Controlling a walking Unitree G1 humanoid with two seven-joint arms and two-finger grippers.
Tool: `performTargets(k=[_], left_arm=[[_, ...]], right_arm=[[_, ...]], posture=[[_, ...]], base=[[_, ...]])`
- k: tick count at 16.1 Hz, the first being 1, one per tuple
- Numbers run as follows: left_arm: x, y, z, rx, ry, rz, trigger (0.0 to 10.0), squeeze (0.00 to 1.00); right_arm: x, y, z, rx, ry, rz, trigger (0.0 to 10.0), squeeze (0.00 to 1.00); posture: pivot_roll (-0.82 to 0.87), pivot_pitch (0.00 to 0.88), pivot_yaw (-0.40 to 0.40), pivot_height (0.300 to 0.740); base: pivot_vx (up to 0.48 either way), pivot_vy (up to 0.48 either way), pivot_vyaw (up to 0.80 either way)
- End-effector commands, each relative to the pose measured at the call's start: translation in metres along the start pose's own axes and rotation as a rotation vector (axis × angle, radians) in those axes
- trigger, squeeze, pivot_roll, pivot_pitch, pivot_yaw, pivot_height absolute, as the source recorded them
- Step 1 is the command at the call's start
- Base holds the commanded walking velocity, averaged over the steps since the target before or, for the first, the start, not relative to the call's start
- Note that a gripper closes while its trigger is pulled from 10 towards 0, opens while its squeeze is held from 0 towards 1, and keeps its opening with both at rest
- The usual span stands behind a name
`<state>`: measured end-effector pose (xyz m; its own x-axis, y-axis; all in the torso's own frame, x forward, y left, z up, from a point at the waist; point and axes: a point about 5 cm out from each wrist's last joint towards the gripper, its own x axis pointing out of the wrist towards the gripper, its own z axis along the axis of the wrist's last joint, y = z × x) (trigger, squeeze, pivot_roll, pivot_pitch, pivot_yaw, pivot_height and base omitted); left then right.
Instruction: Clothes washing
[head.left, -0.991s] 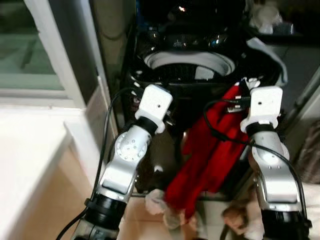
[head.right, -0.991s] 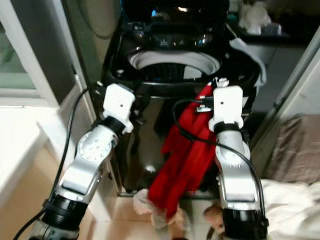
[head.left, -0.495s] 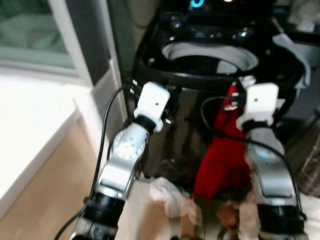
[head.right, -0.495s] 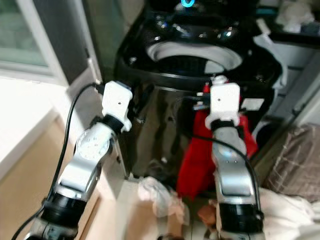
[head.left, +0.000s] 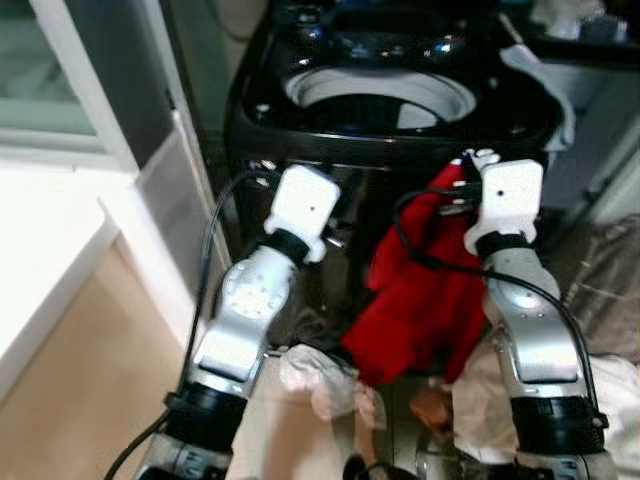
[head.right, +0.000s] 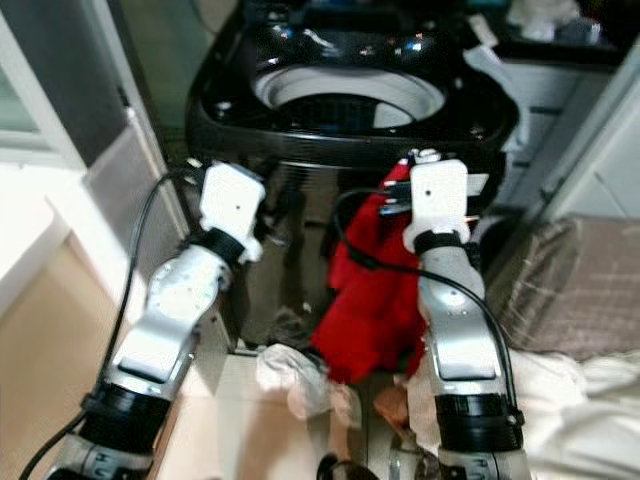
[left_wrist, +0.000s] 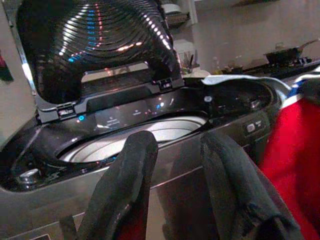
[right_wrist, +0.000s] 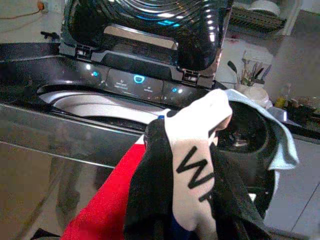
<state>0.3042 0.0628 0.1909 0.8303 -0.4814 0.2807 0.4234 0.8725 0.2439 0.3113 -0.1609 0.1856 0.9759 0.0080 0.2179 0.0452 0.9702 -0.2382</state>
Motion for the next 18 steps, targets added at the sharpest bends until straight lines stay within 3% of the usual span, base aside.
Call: performTargets(k=[1, 5, 7, 13, 18], left_arm=[[0.0014, -0.0018, -0.0022, 0.005, 0.005, -0.014, 10.0, 0.00], [0.0000, 0.0020, -0.0072, -0.044, 0.021, -0.023, 10.0, 0.00], [0.0002, 0.0041, -0.0088, -0.023, 0.025, -0.006, 10.0, 0.00], [0.0022, 0.0002, -0.0101, 0.021, 0.034, -0.021, 10.0, 0.00], [0.0050, -0.0035, -0.0091, 0.015, 0.025, -0.028, 10.0, 0.00]], right_arm=[[0.0027, -0.0035, 0.0045, -0.012, -0.028, -0.002, 10.0, 0.00], [0.0055, -0.0023, 0.0019, -0.018, -0.002, 0.000, 10.0, 0.00], [0.0045, -0.0013, 0.0013, 0.008, -0.006, 0.002, 10.0, 0.00], [0.0045, 0.0004, 0.0047, -0.011, -0.037, 0.003, 10.0, 0.00], [0.0037, -0.0008, 0.0032, -0.026, -0.043, 0.006, 10.0, 0.00]], posture=[[-0.13, 0.000, -0.006, 0.736], [-0.14, 0.000, -0.010, 0.736], [-0.14, 0.000, -0.014, 0.736], [-0.14, 0.000, -0.017, 0.736], [-0.15, 0.000, -0.013, 0.736]], base=[[0.000, 0.000, 0.00], [0.000, 0.356, 0.00], [0.000, 0.469, -0.63], [0.000, 0.000, -0.09], [0.000, 0.000, -0.58]])
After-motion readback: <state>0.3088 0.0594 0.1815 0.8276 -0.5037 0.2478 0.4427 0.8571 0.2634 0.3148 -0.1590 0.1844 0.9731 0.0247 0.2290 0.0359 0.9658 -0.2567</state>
